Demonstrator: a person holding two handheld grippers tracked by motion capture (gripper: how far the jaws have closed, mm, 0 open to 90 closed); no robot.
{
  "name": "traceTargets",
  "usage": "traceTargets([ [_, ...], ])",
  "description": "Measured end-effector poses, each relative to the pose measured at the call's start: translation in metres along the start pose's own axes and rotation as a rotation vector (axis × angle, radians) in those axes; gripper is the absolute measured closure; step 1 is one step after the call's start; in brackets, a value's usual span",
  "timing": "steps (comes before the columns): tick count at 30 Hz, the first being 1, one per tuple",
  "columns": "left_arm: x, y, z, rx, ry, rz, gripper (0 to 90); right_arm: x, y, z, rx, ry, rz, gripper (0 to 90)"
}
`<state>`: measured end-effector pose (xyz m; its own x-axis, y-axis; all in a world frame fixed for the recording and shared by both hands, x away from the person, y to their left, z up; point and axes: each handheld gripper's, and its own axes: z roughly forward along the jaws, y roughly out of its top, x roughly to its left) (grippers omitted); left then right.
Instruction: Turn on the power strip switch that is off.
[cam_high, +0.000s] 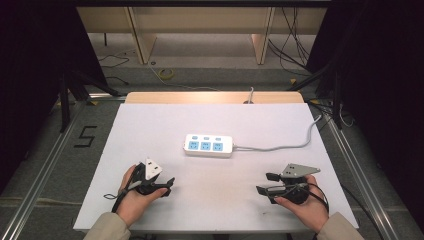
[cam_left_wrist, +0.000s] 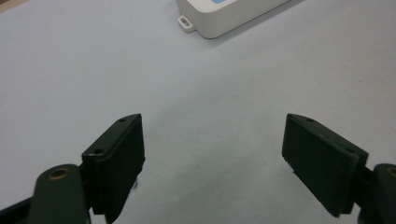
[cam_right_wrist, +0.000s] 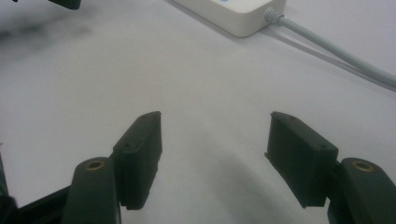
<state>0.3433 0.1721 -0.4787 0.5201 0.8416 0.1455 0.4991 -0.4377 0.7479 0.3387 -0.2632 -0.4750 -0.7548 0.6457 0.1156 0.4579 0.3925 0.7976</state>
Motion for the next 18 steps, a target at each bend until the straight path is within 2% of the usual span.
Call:
traceTargets([
  [3,0.0015,0.0,-0.001,0.006,0.01,-0.007,25.6,0.0,-0.0004,-0.0001,0.003,-0.001,0.004,36.3],
  [6,0.0025,0.0012,-0.0037,0.011,0.034,-0.008,34.6,0.0002,-0.0003,-0.001,0.0,-0.001,0.004,36.3],
  [8,0.0034,0.0018,-0.006,0.008,0.047,-0.009,44.4,0.0002,-0.0005,-0.0007,0.0,-0.001,0.002,36.3],
  [9,0.0039,0.002,-0.0069,0.007,0.052,-0.009,56.7,0.0005,-0.0005,-0.0005,0.002,-0.001,0.006,36.3],
  [10,0.0049,0.0022,-0.0075,0.01,0.049,-0.011,56.7,0.0005,-0.0005,-0.0005,0.002,-0.001,0.006,36.3],
  [11,0.0056,0.0023,-0.0078,0.014,0.047,-0.012,63.0,0.0006,-0.0004,-0.0004,0.002,-0.001,0.004,36.3],
  [12,0.0062,0.0021,-0.0078,0.016,0.048,-0.008,72.8,0.0003,-0.0004,0.0,0.0,-0.001,0.0,36.3],
  [18,0.0089,0.0021,-0.0097,0.044,0.051,-0.023,89.4,0.0002,-0.0004,-0.0006,0.001,0.0,0.002,36.3],
])
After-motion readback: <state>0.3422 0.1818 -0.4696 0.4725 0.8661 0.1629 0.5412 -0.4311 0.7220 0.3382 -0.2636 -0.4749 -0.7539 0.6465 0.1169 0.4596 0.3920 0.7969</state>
